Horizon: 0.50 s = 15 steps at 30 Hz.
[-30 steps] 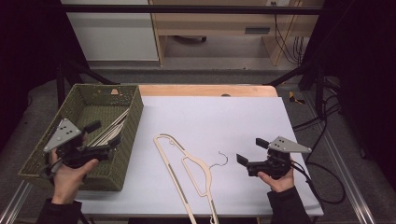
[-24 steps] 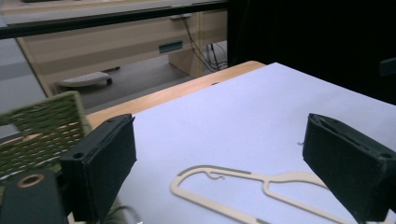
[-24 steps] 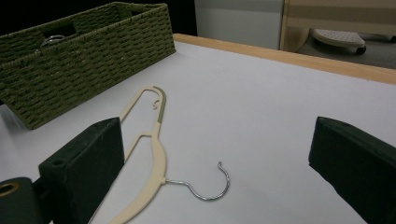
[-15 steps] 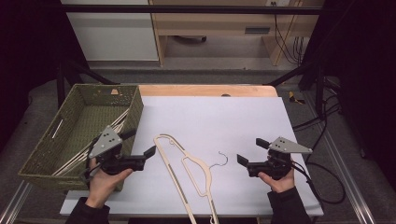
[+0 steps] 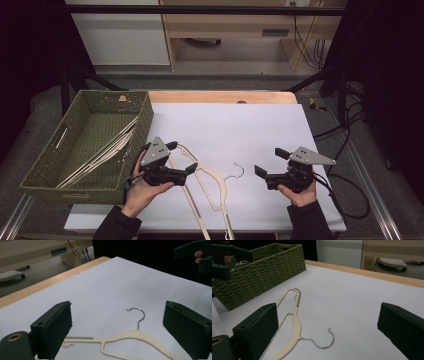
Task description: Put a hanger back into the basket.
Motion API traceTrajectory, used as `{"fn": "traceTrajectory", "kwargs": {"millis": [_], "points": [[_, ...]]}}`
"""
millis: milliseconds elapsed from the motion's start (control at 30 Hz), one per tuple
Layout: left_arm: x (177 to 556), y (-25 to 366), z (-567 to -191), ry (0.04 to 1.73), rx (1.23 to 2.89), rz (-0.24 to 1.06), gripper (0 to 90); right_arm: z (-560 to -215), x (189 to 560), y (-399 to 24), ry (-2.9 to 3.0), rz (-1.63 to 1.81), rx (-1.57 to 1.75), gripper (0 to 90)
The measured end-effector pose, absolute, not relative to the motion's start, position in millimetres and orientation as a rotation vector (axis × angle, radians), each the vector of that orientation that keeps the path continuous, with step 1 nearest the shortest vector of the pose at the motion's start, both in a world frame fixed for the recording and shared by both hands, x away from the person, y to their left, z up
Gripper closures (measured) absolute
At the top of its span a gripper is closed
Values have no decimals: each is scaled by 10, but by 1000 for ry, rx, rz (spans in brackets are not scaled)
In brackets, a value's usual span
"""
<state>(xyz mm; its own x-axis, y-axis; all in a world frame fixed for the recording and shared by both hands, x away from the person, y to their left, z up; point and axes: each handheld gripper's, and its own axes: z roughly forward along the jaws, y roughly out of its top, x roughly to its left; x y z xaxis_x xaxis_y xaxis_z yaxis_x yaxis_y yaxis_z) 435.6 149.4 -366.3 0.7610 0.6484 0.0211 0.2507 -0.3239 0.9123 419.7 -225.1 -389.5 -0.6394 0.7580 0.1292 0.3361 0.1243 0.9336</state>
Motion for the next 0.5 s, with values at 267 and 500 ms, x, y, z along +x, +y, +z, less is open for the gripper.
{"fn": "traceTrajectory", "kwargs": {"millis": [267, 500], "points": [[4484, 1163, -3806, 667, 1971, 416, 91, -3881, 4188, -2260, 2017, 1531, 1064, 36], [4600, 917, -3972, 653, 2042, 370, 101, -3869, 4179, -2278, 2017, 1540, 1052, 36]]}}
